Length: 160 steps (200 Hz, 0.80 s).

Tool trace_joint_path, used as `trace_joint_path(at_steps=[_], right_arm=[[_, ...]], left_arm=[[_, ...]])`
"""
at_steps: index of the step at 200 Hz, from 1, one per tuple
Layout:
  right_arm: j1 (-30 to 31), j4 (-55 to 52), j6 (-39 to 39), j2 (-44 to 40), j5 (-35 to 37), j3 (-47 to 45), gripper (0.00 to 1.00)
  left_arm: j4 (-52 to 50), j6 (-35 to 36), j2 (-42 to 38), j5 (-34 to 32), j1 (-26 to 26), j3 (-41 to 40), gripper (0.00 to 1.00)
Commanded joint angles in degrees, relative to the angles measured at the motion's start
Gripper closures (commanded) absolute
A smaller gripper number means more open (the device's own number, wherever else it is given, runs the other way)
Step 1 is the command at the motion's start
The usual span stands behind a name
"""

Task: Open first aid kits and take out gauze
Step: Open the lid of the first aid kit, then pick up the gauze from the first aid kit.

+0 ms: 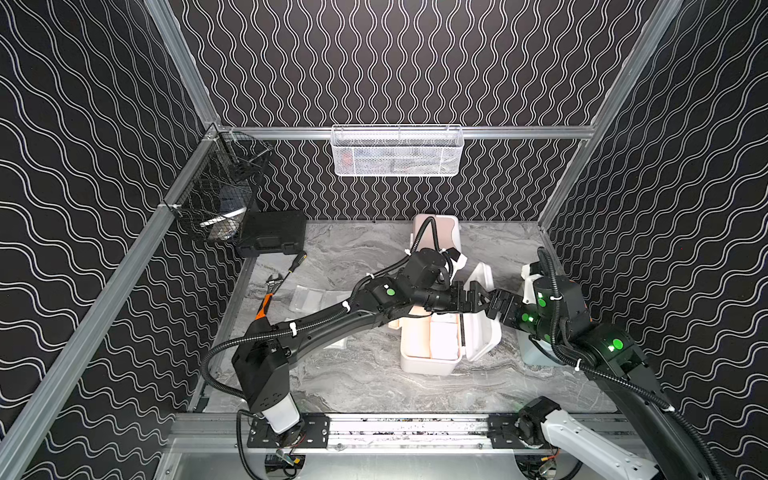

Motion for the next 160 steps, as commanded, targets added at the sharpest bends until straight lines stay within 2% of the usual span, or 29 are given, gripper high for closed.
trace_joint_path(at_steps=[1, 52, 98, 123, 160], right_arm=[[-0.1, 0.7, -1.4, -0.1, -2.6, -0.1, 0.04], [-0.6, 1.1, -2.1, 0.7, -3.5, -0.2, 0.0], [-2.1, -0.3, -2.6, 1.7, -1.6, -0.6, 0.0], [-6.0, -0.6, -3.4, 1.8, -2.5, -1.5, 0.01], [-9.7, 1.1, -3.8, 2.1, -8.3, -3.4, 0.03]], left_arm=[[-3.4, 3.3, -1.1, -5.3, 0.4, 1.4, 0.01], [-21.9, 13.2, -2.5, -18.5, 0.4, 4.9, 0.01], [-31.5, 17.3, 2.5, -25.9, 0.2, 7.7, 0.01], [-35.0, 19.0, 6.5, -30.7, 0.1, 10.1, 0.09], [-37.3, 20.3, 12.3, -31.0, -0.1, 14.6, 0.28]])
